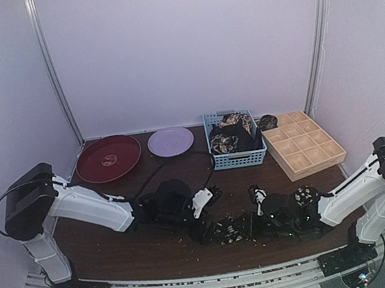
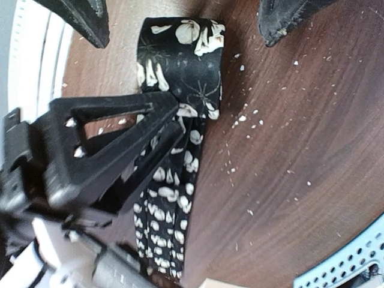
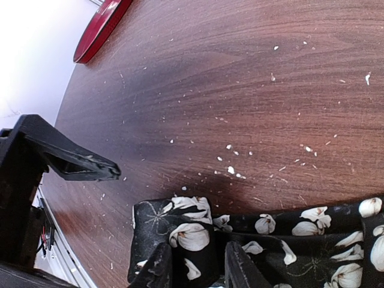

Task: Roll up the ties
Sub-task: Roll the tie at the center of the board.

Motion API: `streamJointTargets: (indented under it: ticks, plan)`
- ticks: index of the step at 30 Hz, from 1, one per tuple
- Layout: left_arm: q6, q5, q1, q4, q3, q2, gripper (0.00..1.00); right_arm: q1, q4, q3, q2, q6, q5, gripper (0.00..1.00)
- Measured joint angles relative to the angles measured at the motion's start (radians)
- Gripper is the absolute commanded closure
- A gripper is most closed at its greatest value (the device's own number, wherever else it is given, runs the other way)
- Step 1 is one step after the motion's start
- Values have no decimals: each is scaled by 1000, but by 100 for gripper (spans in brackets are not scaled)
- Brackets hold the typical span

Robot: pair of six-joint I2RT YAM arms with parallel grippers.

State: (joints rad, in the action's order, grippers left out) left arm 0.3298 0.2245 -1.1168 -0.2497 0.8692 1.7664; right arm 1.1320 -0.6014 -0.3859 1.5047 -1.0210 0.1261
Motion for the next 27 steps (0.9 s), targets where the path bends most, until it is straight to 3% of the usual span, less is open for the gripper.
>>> streamJointTargets:
  ticks: [15, 23, 27]
  plan:
    - [-133, 48, -18, 43, 96, 141, 12, 0, -5, 5, 0, -5, 0, 68]
    - [-188, 79, -26, 61, 143, 197, 21, 0, -21, 21, -3, -8, 0, 68]
    - [-208, 73, -37, 86, 154, 198, 37, 0, -29, 32, -6, -9, -3, 68]
